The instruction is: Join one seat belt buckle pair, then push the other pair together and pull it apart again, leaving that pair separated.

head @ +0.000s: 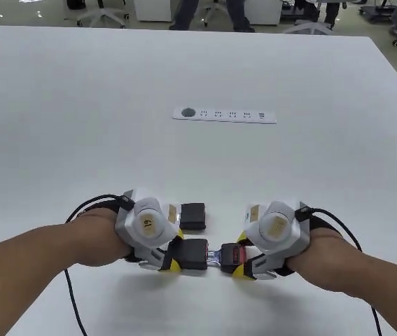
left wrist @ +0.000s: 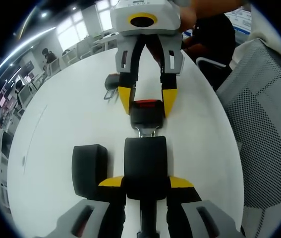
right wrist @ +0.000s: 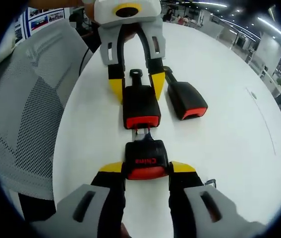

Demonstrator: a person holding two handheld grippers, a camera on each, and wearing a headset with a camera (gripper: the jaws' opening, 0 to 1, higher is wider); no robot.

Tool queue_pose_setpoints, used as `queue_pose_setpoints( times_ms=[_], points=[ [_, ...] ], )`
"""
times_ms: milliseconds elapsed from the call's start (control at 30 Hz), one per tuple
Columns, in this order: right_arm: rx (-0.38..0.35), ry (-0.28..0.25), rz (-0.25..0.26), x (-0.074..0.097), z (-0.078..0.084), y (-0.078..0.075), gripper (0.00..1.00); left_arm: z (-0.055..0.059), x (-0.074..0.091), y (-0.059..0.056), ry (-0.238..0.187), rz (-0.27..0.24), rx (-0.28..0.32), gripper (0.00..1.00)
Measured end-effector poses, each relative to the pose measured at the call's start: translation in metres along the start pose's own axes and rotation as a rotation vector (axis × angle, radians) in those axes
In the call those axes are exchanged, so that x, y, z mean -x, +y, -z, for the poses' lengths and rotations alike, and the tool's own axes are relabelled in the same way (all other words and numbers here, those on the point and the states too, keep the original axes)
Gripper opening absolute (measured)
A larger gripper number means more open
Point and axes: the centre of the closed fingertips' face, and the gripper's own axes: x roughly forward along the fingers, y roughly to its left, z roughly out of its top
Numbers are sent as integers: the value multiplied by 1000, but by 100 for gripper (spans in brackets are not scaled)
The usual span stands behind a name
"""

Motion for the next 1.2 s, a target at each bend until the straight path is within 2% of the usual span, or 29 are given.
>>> queue_pose_setpoints(
  times_ms=[200,467,767,1200],
  points=[
    [21,8,-4,-2,-4,0,32,-1,0,0,1,9,-2,31],
    [10,3,-12,-4,-8,-1,31,0,-1,0,-12,3,19,31],
    [53,31,-8,-3,-9,0,31,0,-1,0,-13,9,19,31],
    [32,36,-14,-5,-15,1,31,2,0,1,-8,7,22,31]
  ],
)
